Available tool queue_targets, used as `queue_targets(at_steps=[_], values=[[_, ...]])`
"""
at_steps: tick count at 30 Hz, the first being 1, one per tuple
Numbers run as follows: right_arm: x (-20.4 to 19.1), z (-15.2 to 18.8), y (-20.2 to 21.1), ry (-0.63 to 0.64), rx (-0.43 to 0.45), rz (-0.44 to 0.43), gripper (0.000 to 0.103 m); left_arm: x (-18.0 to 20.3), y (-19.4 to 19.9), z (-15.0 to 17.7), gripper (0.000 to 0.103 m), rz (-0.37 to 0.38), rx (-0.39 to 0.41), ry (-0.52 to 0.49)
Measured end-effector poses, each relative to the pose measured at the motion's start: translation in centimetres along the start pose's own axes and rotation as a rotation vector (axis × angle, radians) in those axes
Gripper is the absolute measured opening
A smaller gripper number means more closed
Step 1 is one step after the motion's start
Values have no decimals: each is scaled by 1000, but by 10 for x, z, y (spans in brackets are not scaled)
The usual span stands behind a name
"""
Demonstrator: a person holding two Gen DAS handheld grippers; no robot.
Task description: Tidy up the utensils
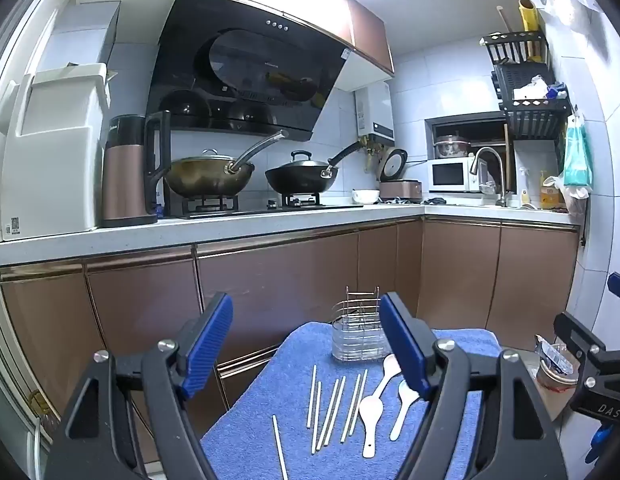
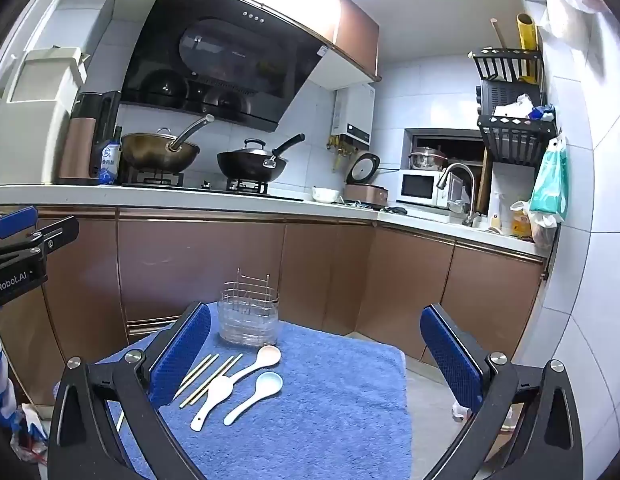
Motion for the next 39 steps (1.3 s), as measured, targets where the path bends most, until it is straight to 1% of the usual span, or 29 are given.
queue_targets(at_steps=[3, 6, 15, 22, 33, 39], values=[[0, 0, 0, 2, -3, -5, 103, 5, 3, 1, 74, 7, -1, -7], [2, -1, 2, 0, 0, 2, 103, -7, -2, 0, 74, 6, -8, -2], [7, -3, 4, -15, 0, 9, 103, 2, -7, 0, 74, 0, -24, 11], [11, -2, -4, -35, -8, 2, 103, 4, -15, 1, 74, -4, -43, 9], [18, 5, -18, -53, -29, -7, 103, 8, -36, 4, 74, 21, -84, 4], [21, 7, -30, -60, -50, -14, 103, 15, -48, 5, 74, 24, -85, -13]])
Point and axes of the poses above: each gripper's, at about its wrist camera, not at the fingertips, and y roughly against the way its jaws point, x to its right, z to its underside, the point moved 9 cm from there along -y, roughly the way its jaws point, and after that the axes turned 12 degrees about -x, right-handed, at the moved point
